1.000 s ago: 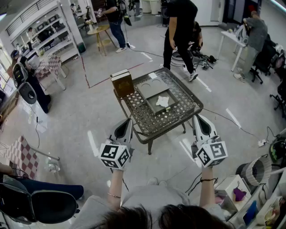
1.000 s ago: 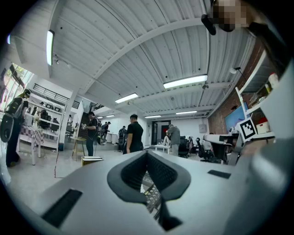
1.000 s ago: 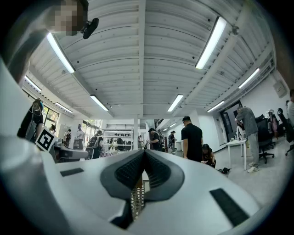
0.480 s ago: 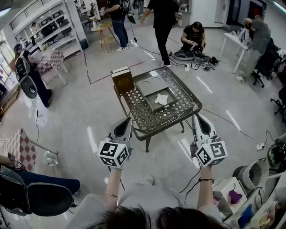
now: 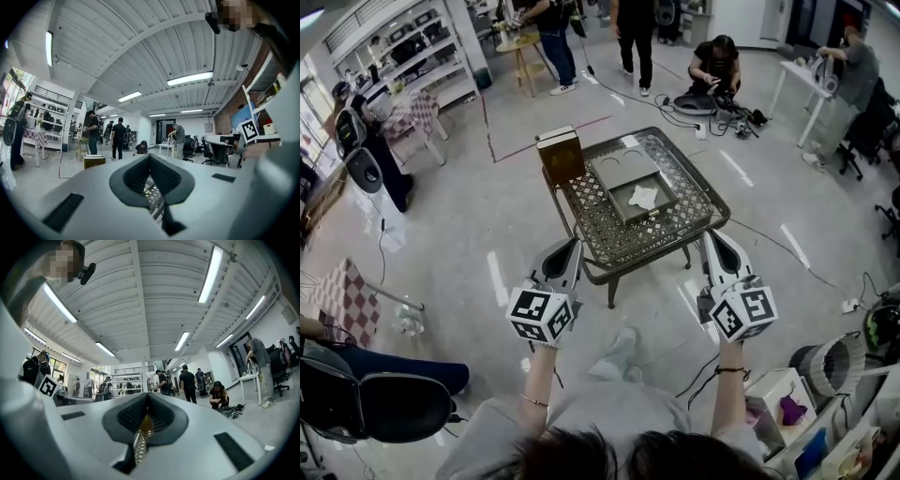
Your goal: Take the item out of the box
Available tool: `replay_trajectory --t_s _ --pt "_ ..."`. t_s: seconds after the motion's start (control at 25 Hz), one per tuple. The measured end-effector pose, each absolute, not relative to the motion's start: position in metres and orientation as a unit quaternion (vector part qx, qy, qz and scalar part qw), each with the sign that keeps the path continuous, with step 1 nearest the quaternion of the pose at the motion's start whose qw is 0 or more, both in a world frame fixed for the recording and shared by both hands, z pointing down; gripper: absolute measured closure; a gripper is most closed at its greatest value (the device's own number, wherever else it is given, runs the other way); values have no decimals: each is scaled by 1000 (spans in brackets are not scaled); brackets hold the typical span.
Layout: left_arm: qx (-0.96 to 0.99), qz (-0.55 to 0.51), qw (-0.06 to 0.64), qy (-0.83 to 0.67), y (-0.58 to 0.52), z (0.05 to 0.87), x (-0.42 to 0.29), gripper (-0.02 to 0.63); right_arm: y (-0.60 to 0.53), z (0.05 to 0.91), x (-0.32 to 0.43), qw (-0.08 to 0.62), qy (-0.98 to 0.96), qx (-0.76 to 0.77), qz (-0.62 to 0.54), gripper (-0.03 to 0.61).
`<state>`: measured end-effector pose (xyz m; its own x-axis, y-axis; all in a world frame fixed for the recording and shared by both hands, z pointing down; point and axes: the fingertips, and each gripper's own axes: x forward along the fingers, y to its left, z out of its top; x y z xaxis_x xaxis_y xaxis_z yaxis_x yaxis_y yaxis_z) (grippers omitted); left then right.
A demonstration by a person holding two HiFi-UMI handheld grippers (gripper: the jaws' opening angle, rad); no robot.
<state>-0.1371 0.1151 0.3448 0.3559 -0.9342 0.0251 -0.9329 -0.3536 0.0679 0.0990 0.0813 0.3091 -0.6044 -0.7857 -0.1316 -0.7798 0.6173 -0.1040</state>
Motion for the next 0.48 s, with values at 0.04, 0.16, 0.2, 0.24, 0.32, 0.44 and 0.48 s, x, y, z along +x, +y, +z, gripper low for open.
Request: replay_trajectory --t_s 0.04,0.16,0.2,0.24,0.32,0.44,0.48 --pt "822 -9 37 -568 111 346 -138 596 77 310 99 82 895 -437 -19 558" --pt "820 -12 41 -570 94 350 -141 596 60 312 98 80 896 -436 -22 558" --pt "820 -13 43 -570 87 352 -142 596 54 313 97 79 897 -434 -23 558" --pt "820 -16 46 -570 79 354 -143 597 47 314 96 78 898 -433 -23 558" --pt "822 -19 51 -567 62 358 -143 595 32 317 94 73 898 -433 -22 558" --pt "824 -19 52 -563 38 361 -143 597 9 321 91 68 899 -431 -24 558" --pt "826 -19 52 -561 29 362 -142 597 1 321 90 67 899 -431 -24 558"
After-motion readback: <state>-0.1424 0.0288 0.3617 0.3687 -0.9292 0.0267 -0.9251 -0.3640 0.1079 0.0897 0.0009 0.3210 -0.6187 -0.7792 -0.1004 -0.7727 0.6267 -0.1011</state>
